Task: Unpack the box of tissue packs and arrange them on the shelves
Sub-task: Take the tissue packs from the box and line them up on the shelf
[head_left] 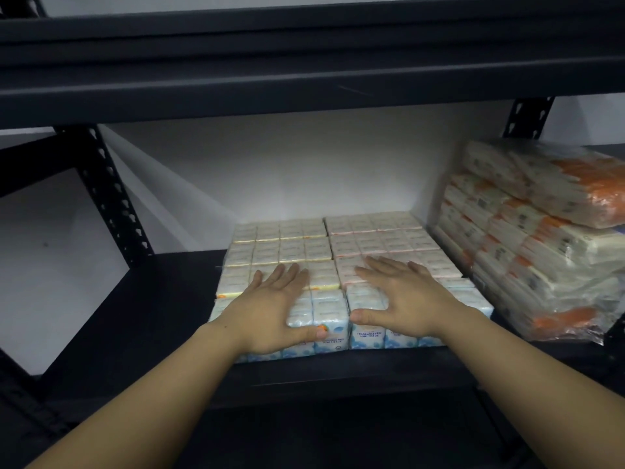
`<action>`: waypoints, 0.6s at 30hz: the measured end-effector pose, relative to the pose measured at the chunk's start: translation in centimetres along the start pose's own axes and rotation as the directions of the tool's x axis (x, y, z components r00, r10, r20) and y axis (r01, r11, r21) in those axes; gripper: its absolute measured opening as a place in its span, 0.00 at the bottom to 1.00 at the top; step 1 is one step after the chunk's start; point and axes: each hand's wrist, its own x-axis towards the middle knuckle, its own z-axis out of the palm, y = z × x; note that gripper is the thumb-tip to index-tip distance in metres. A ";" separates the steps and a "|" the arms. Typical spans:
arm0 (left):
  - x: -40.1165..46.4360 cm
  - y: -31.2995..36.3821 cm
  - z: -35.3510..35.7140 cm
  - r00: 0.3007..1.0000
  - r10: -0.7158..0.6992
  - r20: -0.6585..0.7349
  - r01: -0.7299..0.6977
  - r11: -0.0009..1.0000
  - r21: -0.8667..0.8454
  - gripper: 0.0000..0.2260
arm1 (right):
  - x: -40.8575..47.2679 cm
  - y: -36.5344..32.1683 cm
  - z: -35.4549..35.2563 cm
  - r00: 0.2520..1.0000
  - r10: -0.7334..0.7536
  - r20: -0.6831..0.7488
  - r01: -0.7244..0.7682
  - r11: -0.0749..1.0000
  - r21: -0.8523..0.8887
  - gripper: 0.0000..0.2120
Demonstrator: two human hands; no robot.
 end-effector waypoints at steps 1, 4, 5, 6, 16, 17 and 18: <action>-0.2 -0.1 -0.3 1.000 -0.001 0.007 0.002 0.999 -0.036 0.53 | 0.0 -0.3 -0.1 1.000 0.015 0.003 -0.015 1.000 0.025 0.54; -0.5 -0.6 -1.9 1.000 -0.014 0.002 0.014 0.994 -0.110 0.53 | 0.6 -1.9 -0.6 0.999 0.054 -0.007 -0.053 0.996 0.077 0.57; -0.5 -1.1 -2.4 0.999 -0.036 -0.012 0.034 0.991 -0.127 0.51 | 1.1 -2.4 -0.7 0.998 0.058 -0.009 -0.057 0.995 0.084 0.57; -0.3 -1.9 -3.0 0.997 -0.073 -0.033 0.067 0.985 -0.157 0.48 | 1.7 -2.9 -0.7 0.998 0.062 -0.005 -0.061 0.994 0.090 0.56; 6.5 -11.5 -4.4 0.884 -0.466 -0.035 0.363 0.732 -0.576 0.35 | 4.3 -4.1 0.0 0.990 0.114 0.086 -0.125 0.982 0.142 0.52; 7.1 -12.1 -4.2 0.897 -0.441 -0.020 0.351 0.741 -0.572 0.32 | 4.3 -4.1 0.0 0.990 0.118 0.080 -0.129 0.981 0.147 0.51; 7.5 -12.6 -3.8 0.910 -0.414 -0.022 0.328 0.752 -0.571 0.26 | 4.2 -4.1 0.0 0.990 0.119 0.079 -0.130 0.980 0.150 0.51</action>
